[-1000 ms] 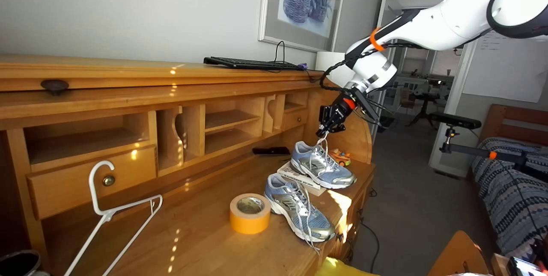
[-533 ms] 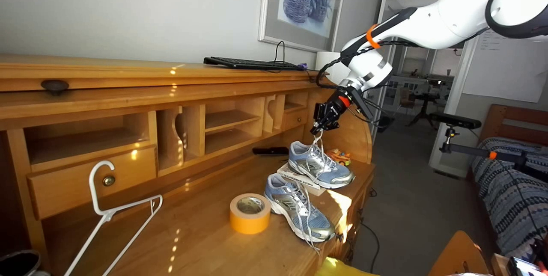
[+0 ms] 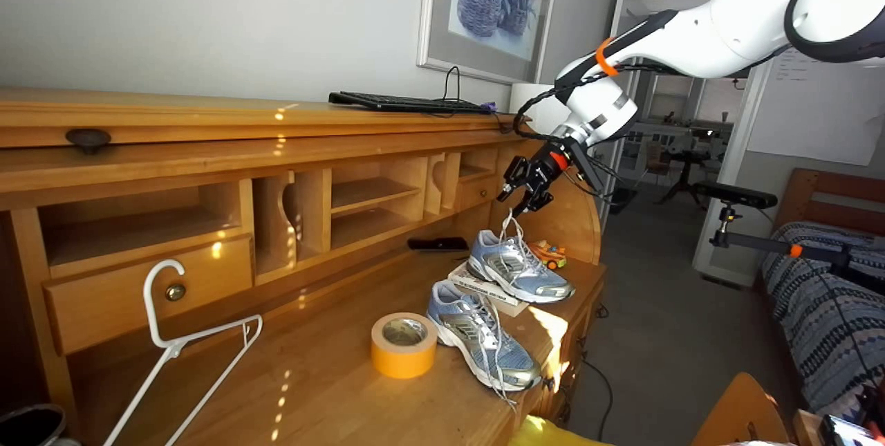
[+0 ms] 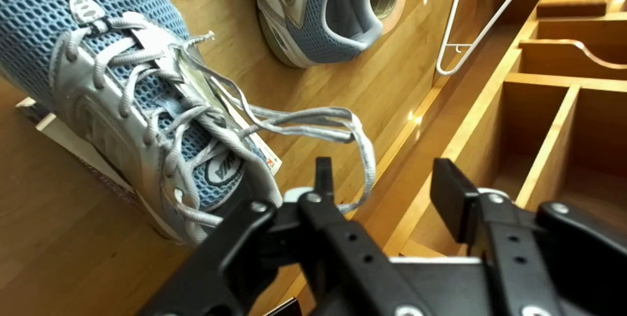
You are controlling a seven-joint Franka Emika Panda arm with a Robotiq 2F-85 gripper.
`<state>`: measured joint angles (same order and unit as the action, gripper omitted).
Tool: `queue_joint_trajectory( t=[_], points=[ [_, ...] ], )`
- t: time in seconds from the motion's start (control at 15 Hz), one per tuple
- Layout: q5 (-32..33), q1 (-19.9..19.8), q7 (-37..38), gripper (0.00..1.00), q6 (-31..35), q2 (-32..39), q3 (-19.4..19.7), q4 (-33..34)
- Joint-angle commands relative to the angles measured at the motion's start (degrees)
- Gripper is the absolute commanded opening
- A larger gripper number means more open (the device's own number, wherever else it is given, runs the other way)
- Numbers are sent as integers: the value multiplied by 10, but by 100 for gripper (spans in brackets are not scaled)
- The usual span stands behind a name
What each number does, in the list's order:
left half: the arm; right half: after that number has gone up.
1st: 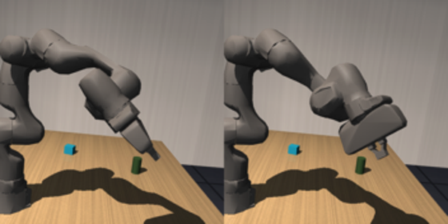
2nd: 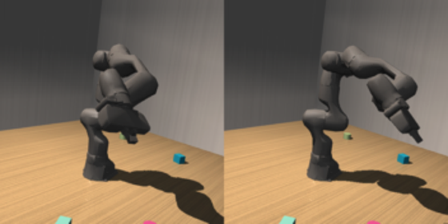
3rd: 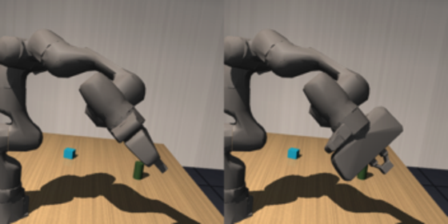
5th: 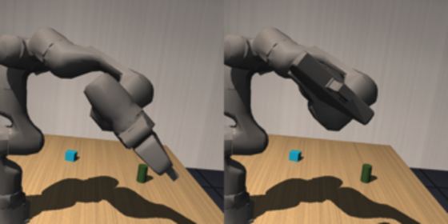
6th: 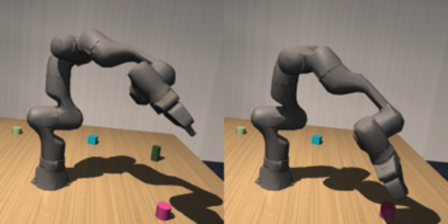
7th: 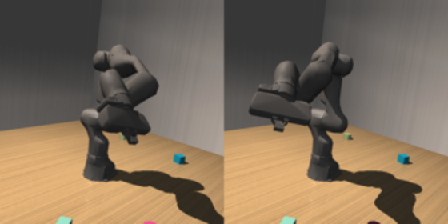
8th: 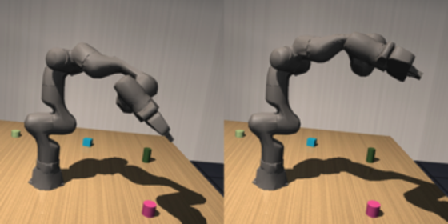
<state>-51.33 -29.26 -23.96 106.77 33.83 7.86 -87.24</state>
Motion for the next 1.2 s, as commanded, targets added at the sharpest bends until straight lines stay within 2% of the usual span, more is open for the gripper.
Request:
queue_joint_trajectory(
  t=[0.0,0.2,0.53,0.87,1.13],
  points=[
    [-27,-3,-11,55,11,-4,3,-8],
    [-40,-1,-10,57,9,2,2,-6],
    [-49,9,-5,53,9,9,0,-8],
    [-50,17,-11,65,28,19,-2,-3],
    [-52,22,-28,64,47,11,-7,-7]
  ],
)
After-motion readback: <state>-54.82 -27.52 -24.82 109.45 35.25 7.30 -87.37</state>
